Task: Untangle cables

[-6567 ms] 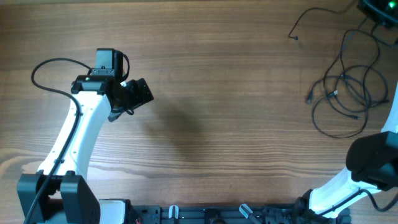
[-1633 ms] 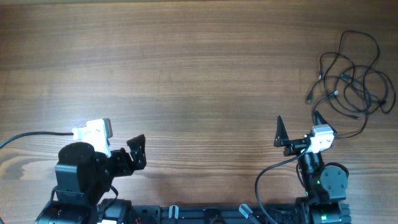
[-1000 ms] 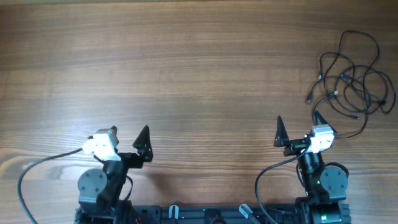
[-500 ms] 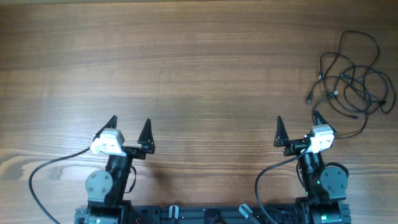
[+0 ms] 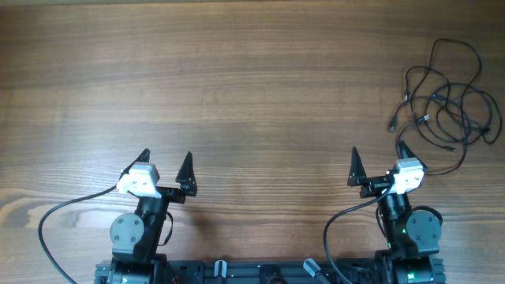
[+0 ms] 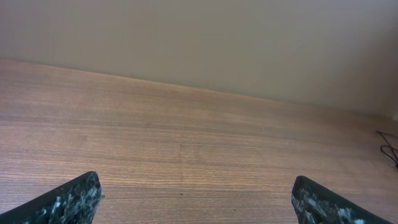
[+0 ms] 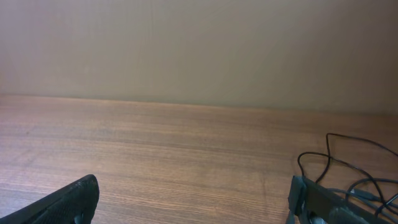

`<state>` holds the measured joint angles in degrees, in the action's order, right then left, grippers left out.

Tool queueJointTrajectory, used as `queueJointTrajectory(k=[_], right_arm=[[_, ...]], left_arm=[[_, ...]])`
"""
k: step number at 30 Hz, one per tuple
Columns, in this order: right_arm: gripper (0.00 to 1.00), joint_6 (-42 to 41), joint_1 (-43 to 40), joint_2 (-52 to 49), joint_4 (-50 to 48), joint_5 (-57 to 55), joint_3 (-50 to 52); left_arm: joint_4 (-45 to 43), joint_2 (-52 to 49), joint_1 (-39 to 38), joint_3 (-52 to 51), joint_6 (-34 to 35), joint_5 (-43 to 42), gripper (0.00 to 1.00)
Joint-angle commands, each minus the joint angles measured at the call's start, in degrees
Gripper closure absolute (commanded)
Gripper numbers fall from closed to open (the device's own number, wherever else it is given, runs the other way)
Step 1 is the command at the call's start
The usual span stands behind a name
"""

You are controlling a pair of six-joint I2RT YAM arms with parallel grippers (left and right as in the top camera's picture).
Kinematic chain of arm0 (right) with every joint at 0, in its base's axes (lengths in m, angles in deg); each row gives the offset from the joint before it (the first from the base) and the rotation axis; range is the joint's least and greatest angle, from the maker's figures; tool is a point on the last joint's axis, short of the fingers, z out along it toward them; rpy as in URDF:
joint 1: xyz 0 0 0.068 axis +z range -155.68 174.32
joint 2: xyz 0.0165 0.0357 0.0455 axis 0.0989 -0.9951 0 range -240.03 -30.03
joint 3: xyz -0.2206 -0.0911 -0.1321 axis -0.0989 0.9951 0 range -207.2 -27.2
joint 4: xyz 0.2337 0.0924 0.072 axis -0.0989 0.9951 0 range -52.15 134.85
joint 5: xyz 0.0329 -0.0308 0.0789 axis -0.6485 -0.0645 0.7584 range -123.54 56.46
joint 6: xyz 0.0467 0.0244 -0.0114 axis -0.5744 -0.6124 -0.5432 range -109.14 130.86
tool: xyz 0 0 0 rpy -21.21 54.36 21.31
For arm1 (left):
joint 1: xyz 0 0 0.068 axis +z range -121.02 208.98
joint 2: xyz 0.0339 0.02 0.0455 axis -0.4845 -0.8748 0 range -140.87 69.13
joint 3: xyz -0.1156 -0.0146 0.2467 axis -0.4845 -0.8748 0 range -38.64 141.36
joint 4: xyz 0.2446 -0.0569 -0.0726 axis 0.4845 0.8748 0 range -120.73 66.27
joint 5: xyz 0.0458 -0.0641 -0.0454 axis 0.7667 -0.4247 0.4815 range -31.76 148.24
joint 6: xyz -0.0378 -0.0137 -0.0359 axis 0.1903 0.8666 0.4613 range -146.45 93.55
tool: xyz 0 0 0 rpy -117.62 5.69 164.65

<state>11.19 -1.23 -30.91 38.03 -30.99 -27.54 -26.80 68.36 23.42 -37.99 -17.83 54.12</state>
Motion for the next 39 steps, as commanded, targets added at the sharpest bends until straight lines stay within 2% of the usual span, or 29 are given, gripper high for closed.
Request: queueJointTrajectory(k=[1,16,21,29,32,39], right_arm=[[0.00,0.76,-0.24,0.68,-0.17,0.74,0.04],[0.00,0.76,-0.24,0.68,-0.17,0.74,0.04],[0.00,0.76,-0.24,0.68,-0.17,0.76,0.04],[0.01,0.76,-0.24,0.68,-0.20,0.74,0.04],[0.00,0.76,-0.24,0.68,-0.20,0.74,0.04],[0.00,0.76,-0.24,0.68,-0.17,0.74,0.04]], left_arm=[[0.31,0.59,0.26,-0.33,-0.50,0.55,0.00],[0.46,0.59,0.26,-0.33,-1.25,2.25,0.00],[-0.04,0.59,0.15,-0.33,-7.41,-3.63,0.00],[-0.31,0.59,0.22,-0.33,-8.46,-7.06,0.00],[-0.66,0.59,0.22,-0.33,-11.52,-11.32,0.00],[-0.87,0.59,0.22,-0.33,-11.19,-11.28,0.00]])
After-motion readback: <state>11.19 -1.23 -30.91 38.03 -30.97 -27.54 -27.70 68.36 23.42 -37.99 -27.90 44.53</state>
